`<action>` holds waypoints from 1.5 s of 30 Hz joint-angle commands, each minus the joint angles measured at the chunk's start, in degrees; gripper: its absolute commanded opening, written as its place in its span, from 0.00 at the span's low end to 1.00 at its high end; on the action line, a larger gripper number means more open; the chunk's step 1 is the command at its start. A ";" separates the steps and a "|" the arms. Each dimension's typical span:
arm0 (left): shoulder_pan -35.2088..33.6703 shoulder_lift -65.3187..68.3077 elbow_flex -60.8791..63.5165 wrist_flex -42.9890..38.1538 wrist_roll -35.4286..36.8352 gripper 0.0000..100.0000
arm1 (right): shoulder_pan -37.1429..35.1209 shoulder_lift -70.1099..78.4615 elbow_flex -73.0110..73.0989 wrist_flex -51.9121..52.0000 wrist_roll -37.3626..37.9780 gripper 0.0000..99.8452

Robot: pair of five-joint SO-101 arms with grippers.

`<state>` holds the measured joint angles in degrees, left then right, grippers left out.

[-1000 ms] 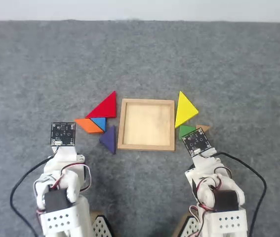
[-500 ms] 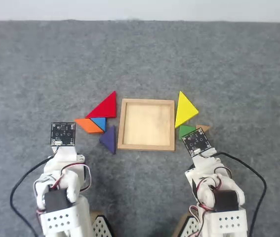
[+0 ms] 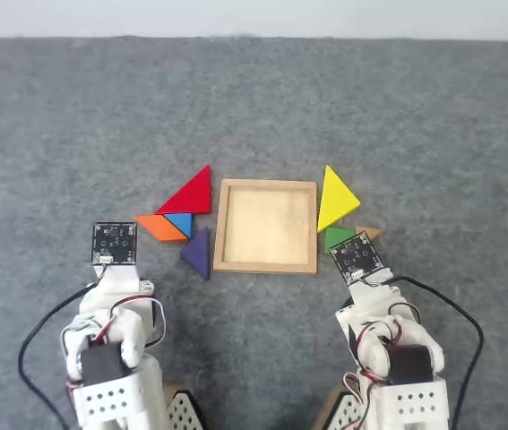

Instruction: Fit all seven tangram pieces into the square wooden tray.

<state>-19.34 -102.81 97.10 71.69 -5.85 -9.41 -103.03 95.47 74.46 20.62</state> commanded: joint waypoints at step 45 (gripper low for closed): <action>-0.26 -0.88 -0.57 0.26 -0.53 0.02 | -9.71 4.44 -29.27 -1.27 5.45 0.01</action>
<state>-19.34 -102.81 97.10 71.69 -5.85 -16.44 -103.03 69.45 74.55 27.82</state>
